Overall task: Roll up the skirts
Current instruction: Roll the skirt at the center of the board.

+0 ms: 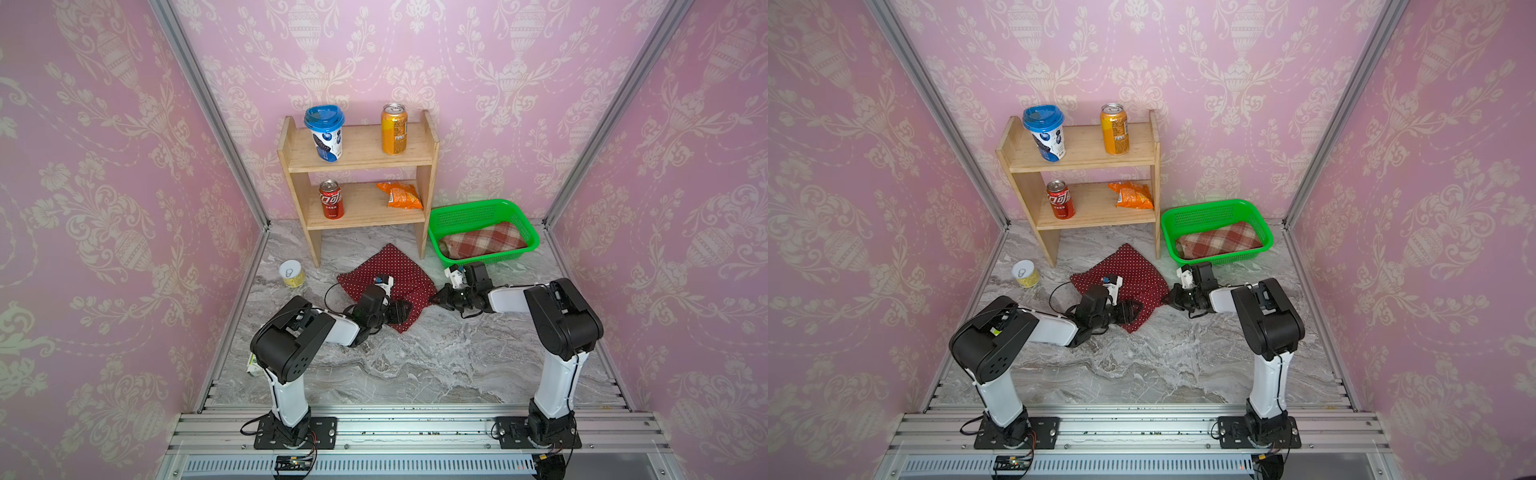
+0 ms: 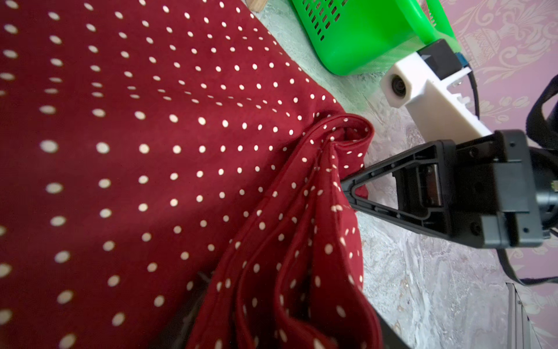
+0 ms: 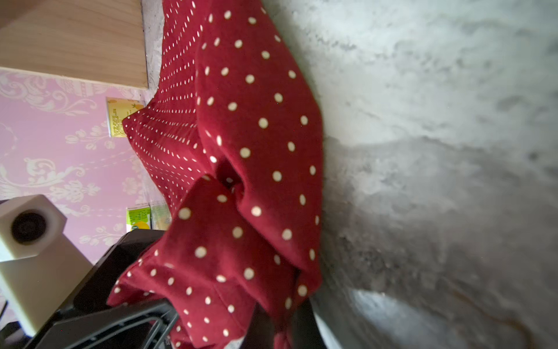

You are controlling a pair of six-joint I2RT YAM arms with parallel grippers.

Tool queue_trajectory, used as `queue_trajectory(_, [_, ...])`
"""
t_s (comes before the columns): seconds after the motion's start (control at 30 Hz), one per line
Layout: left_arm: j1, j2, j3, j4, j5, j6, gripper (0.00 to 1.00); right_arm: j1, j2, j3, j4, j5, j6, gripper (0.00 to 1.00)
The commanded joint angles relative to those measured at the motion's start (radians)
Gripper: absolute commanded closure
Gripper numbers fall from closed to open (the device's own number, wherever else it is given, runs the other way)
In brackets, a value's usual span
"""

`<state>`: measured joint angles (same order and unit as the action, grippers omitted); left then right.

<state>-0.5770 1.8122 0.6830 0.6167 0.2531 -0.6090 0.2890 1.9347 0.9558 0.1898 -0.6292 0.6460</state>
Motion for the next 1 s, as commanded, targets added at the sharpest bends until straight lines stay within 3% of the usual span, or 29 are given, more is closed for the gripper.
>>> queue_trajectory(0.0, [0.014, -0.059, -0.002, -0.173, -0.024, 0.103, 0.32, 0.008, -0.037, 0.052, -0.149, 0.023, -0.043, 1.0])
queue_trajectory(0.27, [-0.049, -0.341, 0.001, -0.438, -0.145, 0.409, 0.18, 0.007, -0.09, 0.209, -0.545, 0.036, -0.203, 1.0])
queue_trajectory(0.37, [-0.201, -0.405, 0.004, -0.49, -0.273, 0.586, 0.16, 0.007, -0.103, 0.265, -0.657, 0.038, -0.255, 1.0])
queue_trajectory(0.47, [-0.365, -0.442, -0.049, -0.389, -0.425, 0.747, 0.13, 0.002, -0.118, 0.281, -0.722, 0.039, -0.283, 1.0])
queue_trajectory(0.67, [-0.439, -0.364, -0.067, -0.269, -0.524, 0.837, 0.11, -0.007, -0.163, 0.279, -0.768, 0.026, -0.3, 1.0])
queue_trajectory(0.8, [-0.44, -0.232, -0.035, -0.204, -0.589, 0.861, 0.08, -0.013, -0.182, 0.277, -0.796, 0.023, -0.319, 1.0])
queue_trajectory(0.97, [-0.44, -0.117, 0.004, -0.147, -0.587, 0.856, 0.06, -0.039, -0.205, 0.254, -0.803, 0.008, -0.331, 1.0])
